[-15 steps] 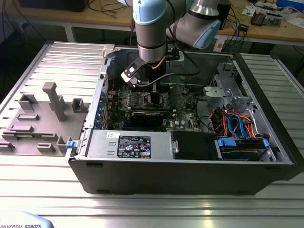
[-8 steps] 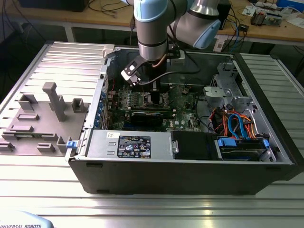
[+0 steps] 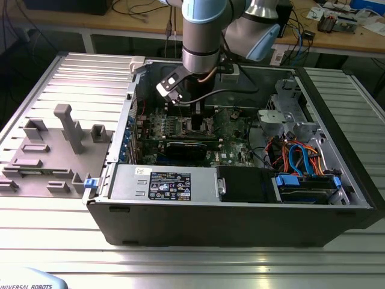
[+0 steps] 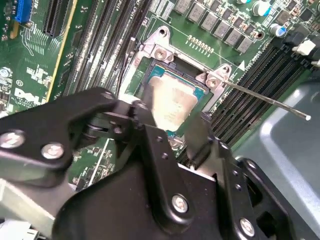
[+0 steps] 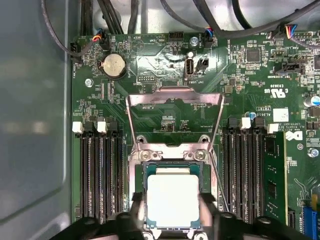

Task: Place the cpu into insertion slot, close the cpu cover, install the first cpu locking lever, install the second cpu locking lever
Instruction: 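Place the cpu into insertion slot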

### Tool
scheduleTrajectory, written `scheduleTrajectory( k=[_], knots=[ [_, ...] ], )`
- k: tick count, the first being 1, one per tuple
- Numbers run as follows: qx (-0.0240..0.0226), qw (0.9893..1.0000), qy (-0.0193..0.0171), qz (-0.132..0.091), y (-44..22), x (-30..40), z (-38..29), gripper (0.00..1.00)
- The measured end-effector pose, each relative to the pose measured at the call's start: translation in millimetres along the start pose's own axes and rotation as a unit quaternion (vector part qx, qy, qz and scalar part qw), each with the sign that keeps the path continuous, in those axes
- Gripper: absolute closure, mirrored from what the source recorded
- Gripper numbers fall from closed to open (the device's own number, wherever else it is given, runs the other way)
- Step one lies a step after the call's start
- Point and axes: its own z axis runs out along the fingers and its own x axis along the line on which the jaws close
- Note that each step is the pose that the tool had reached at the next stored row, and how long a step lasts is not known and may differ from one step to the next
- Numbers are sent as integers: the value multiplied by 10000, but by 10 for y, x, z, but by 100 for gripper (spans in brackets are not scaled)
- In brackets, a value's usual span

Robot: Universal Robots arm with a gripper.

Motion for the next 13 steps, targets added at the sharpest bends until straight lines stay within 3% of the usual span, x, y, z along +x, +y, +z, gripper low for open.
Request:
scheduleTrajectory(
  k=[2, 3, 4, 6, 7, 8, 11, 13],
  knots=[
    [34, 10000, 5, 2, 5, 1, -5, 59],
    [97, 10000, 8, 4, 19, 2, -12, 65],
    [141, 9999, 8, 4, 29, 1, -13, 65],
    [214, 9998, 7, 6, 54, 2, -13, 77],
    [223, 9997, 7, 6, 64, 1, -12, 77],
    [224, 9997, 6, 6, 69, 0, -12, 84],
    [225, 9997, 6, -13, 82, -2, -12, 84],
    [231, 9994, 8, -242, 83, -3, -12, 84]
  ],
)
